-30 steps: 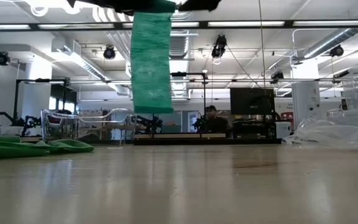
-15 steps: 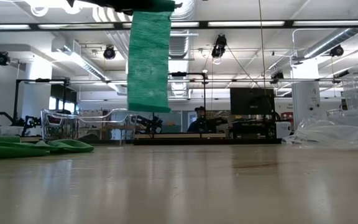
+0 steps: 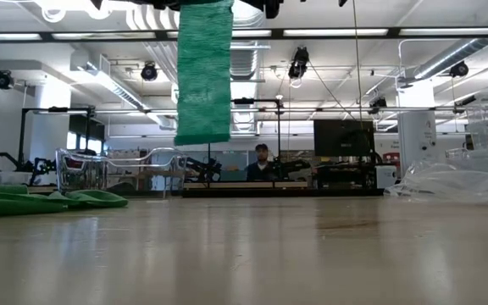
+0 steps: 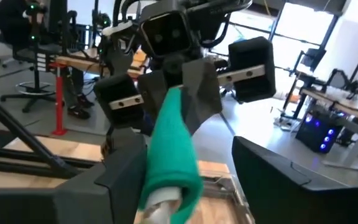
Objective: Roll bandage
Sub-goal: Roll the blue bandage
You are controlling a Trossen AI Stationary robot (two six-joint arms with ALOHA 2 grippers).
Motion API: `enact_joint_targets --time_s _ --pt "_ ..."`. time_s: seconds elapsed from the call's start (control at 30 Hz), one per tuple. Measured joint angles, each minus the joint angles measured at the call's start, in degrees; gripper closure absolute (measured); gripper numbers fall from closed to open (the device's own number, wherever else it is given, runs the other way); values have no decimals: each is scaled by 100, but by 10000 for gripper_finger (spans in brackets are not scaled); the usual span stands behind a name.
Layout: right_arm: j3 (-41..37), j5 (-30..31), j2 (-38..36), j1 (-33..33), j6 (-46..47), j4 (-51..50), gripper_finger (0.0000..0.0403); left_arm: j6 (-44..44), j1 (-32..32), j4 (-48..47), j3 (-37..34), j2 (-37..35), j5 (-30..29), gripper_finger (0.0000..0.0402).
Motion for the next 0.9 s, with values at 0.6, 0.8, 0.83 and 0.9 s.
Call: enact_joint_targets --time_s 0.6,0.8,0.83,0.9 --pt "-6 -24 4 67 15 -123 220 -48 0 349 -4 87 173 379" --pt "-6 -19 49 67 -28 -156 221 -180 -16 532 -4 168 183 377" --pt "-6 -19 60 67 -31 -170 222 -180 -31 541 -4 174 184 377" --pt "-8 -19 61 67 -49 -167 231 -177 -61 567 -4 195 183 377"
